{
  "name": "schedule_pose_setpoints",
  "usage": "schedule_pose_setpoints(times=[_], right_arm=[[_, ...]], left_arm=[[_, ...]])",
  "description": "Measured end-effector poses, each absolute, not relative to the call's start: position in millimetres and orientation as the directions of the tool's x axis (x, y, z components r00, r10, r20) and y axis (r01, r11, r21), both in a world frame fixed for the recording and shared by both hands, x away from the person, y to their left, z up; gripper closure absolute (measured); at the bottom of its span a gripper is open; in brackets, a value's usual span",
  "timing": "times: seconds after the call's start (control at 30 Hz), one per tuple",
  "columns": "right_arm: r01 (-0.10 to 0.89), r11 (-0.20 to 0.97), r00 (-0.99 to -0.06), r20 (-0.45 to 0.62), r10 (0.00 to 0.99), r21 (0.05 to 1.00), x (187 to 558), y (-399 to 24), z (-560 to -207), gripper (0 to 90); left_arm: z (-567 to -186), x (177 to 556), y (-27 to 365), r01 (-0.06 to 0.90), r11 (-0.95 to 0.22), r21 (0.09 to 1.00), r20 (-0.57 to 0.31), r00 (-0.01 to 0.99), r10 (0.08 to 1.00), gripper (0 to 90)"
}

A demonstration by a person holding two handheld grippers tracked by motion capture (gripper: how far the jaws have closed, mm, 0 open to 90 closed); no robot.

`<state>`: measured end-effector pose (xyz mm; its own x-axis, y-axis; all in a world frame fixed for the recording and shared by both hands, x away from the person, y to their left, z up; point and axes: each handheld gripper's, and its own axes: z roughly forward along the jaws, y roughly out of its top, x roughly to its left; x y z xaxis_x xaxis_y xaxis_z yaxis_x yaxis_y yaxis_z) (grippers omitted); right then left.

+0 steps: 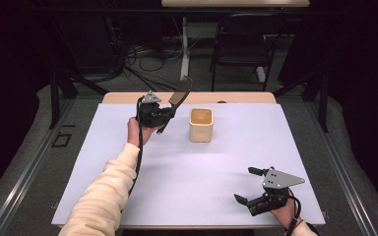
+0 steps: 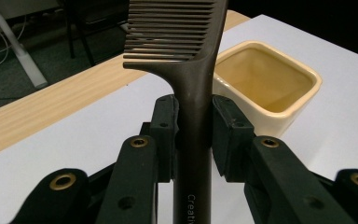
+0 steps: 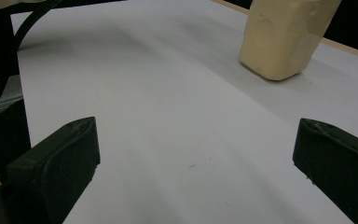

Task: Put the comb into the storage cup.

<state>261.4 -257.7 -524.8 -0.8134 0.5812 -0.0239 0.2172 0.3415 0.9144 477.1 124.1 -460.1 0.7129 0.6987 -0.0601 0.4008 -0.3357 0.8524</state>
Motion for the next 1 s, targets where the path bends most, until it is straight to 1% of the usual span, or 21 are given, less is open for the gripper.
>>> schedule_pose_setpoints(times=[1.0], right_arm=[[0.213, 0.341, -0.813, -0.027, 0.581, 0.916, 262, -258, -525, 0.0]], left_arm=[[-449, 481, 107, 0.361, -0.331, 0.872, -0.042, 0.729, 0.683, 71.6]])
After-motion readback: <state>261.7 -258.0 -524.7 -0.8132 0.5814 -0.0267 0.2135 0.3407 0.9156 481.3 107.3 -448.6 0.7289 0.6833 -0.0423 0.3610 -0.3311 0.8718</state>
